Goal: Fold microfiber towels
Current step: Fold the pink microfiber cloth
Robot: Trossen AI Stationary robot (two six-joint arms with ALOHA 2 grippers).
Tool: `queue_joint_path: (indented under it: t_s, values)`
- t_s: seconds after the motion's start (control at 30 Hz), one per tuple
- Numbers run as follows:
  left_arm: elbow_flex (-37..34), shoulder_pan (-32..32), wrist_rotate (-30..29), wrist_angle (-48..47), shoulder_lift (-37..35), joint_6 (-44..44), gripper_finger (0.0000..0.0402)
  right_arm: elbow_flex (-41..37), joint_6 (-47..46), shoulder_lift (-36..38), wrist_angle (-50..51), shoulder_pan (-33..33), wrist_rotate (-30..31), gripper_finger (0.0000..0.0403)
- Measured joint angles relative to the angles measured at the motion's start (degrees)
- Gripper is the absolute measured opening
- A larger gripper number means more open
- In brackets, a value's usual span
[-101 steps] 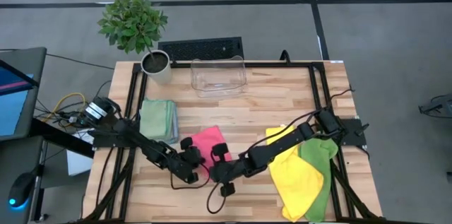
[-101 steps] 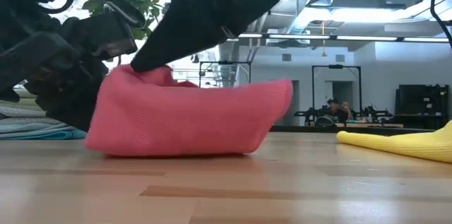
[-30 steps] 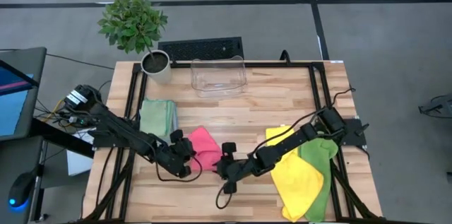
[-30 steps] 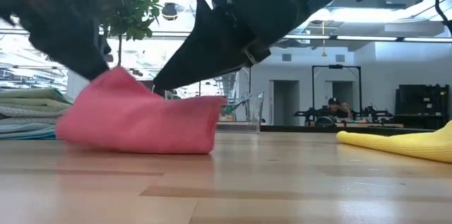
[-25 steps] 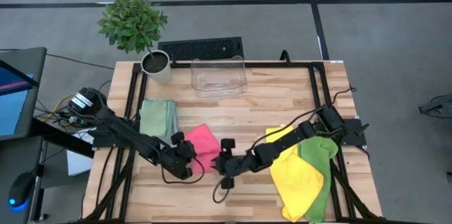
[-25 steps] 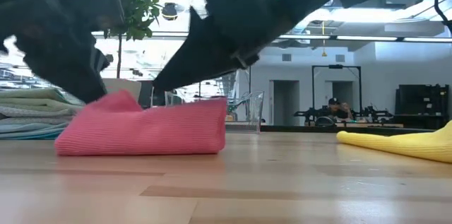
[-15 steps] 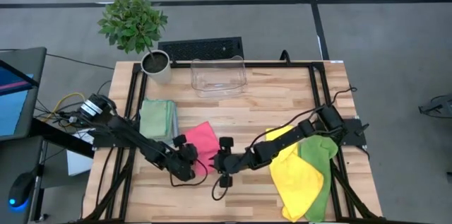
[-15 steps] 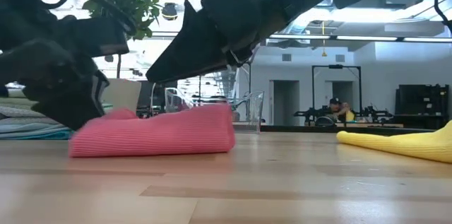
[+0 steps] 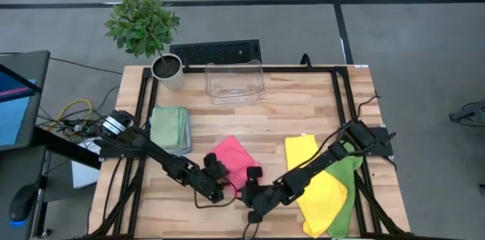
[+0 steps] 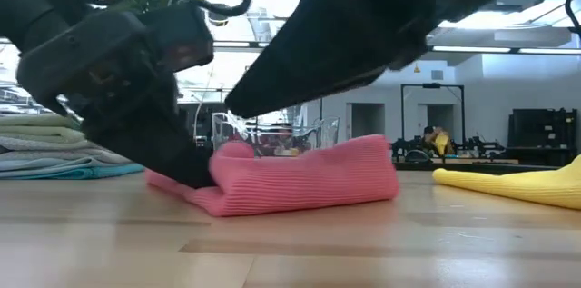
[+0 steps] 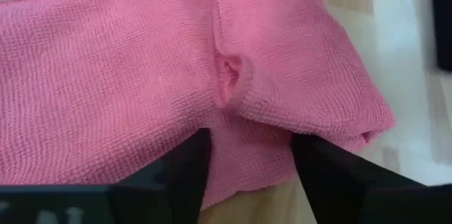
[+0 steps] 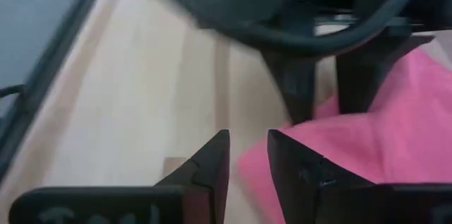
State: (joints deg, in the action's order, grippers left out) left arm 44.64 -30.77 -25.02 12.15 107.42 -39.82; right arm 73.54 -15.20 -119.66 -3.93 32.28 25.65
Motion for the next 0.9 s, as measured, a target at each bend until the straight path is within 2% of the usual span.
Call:
queue_joint_path:
  t_s: [0.23,0.57,0.77,0.9]
  values:
    - [5.08,0.88,0.61,-2.91,1.5,4.66,0.0213,0.0,-2.46,-0.33,0.96,-0.89,2.58,0.0122]
    - [5.58,0.92,0.76,-4.97,1.46,5.09,0.0212,0.24,-1.05,-0.33,2.71,-3.5,3.15,0.0122]
    - [5.56,0.92,0.68,-5.07,1.46,6.22,0.0212,0.3,-3.04,-0.7,8.67,-4.67,0.98,0.0122]
    - [5.54,0.96,0.52,-4.92,1.46,7.21,0.0212,0.33,-2.51,-0.7,7.74,-4.62,0.93,0.0122]
